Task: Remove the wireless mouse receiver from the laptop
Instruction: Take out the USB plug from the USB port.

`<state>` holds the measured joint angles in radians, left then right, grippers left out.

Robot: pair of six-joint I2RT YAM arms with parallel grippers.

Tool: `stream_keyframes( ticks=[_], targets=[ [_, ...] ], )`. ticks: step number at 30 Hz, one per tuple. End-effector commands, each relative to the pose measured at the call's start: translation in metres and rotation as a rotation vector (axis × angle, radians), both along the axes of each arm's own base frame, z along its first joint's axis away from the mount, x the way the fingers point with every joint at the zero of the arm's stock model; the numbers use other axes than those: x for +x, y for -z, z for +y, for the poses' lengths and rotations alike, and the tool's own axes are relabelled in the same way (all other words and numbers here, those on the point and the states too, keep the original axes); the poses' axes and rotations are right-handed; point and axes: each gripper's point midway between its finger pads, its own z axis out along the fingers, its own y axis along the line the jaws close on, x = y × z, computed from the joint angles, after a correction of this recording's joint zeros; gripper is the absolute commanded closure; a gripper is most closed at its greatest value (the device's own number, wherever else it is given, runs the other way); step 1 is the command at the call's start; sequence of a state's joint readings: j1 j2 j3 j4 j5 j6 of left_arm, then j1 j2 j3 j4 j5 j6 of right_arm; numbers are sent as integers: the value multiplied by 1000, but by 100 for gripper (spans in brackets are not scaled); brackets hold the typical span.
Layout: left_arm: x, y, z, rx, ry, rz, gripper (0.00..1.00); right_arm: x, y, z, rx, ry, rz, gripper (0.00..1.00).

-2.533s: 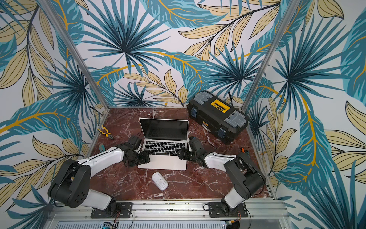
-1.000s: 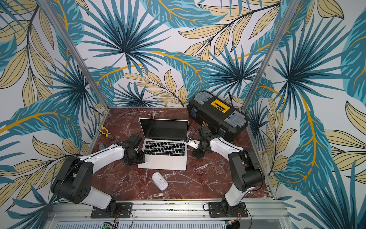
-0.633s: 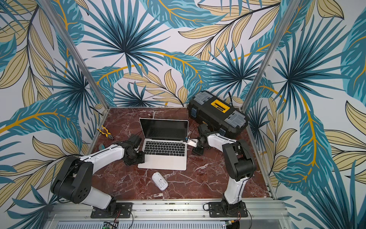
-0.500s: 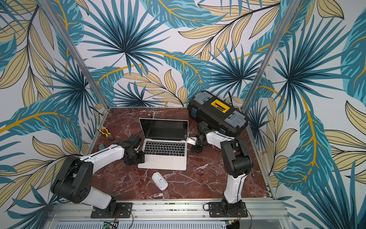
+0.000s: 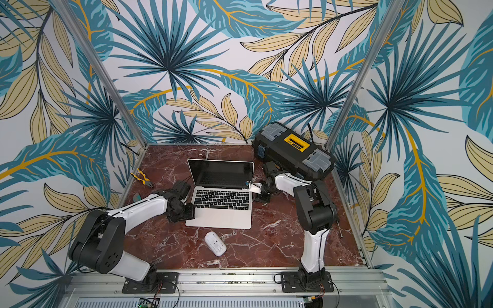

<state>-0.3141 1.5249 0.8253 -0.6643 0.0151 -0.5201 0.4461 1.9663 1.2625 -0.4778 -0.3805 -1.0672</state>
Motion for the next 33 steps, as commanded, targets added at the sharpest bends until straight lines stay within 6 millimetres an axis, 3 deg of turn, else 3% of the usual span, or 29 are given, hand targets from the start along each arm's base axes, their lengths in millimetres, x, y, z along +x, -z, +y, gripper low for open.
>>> stream_keyframes(
  ticks=[1,8,11,17,24,33],
  targets=[
    [-1,5,5,18,4,4,36,-17,12,5,-9,-50,73,52],
    [0,5,4,14,6,2,36,-22,16,15,8,-70,93,54],
    [0,7,3,12,7,7,36,-26,17,18,22,-80,109,67],
    [0,10,3,13,6,12,36,-23,18,20,27,-74,91,70],
    [-2,12,4,13,6,17,36,-15,15,20,16,-61,68,91],
    [-3,13,4,14,4,16,36,-10,15,15,-15,-37,41,100]
  ],
)
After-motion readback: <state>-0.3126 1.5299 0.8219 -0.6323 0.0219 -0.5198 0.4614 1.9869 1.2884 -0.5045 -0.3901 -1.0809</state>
